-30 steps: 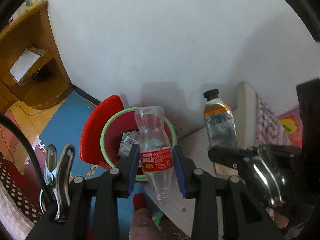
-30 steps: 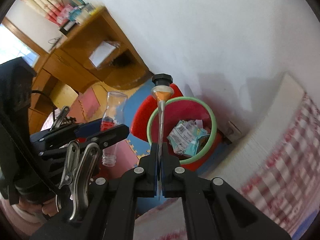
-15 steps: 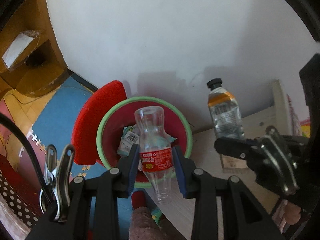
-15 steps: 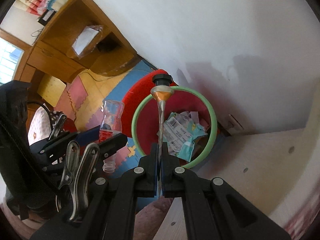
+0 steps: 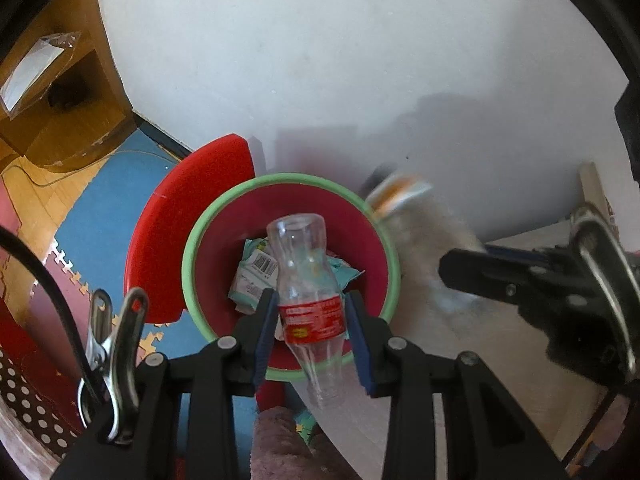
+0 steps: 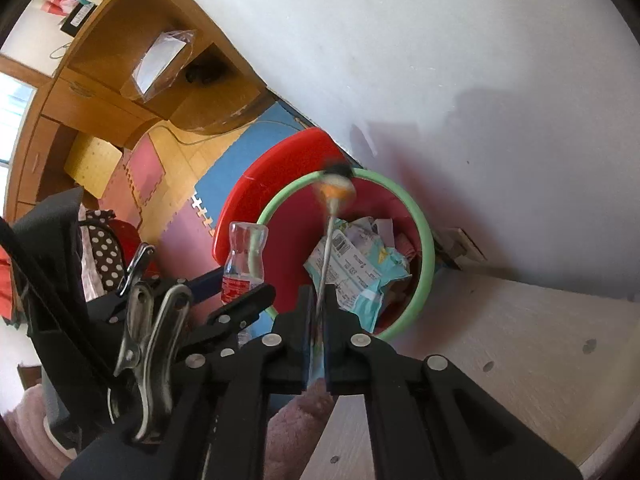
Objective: Collect trash
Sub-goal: 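Open the right tool to drop the tube while the left tool releases the bottle into the bucket, then move both open tools back toward the remaining trash on the bed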
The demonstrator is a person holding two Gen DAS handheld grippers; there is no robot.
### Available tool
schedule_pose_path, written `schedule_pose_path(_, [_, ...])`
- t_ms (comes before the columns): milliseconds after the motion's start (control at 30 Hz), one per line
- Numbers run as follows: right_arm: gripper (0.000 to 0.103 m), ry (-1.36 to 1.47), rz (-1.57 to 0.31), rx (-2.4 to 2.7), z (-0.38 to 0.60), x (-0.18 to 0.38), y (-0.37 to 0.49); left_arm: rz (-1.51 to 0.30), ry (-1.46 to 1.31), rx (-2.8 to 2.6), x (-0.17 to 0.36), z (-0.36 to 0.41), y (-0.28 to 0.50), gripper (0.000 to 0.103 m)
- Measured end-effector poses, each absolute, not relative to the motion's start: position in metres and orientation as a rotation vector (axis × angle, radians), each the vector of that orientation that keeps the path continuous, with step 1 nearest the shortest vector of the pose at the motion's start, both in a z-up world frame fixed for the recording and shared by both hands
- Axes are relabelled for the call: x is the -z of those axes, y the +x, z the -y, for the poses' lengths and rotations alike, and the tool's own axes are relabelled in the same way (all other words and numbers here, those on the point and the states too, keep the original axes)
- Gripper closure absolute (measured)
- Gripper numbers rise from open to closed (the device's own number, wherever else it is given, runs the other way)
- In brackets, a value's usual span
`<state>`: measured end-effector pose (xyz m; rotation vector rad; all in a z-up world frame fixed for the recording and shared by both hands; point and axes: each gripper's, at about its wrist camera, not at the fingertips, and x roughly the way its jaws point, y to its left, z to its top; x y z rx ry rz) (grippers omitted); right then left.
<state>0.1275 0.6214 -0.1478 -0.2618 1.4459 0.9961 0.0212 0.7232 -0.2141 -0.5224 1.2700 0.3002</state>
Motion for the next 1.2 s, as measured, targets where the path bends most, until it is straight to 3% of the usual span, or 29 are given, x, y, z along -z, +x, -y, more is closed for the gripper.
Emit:
schedule_pose_path(100, [0.084, -0.255, -1.446, -0.978, -0.622, 0.149, 0.129, -1.273, -0.521, -0.29, 0.212, -0.724, 0.023, 0.066])
schedule_pose_path(633, [0.084, -0.211, -1.431, -0.975, -0.611, 0.139, 0.123, -1.267, -0.509, -0.282, 0.192, -0.718, 0.019, 0.063])
schedule_pose_path(1200, [0.084, -0.079, -1.355, -0.979, -0.578, 0.089, 0.105, -1.214, -0.471, -0.33, 0.126, -0.712, 0.005, 0.063])
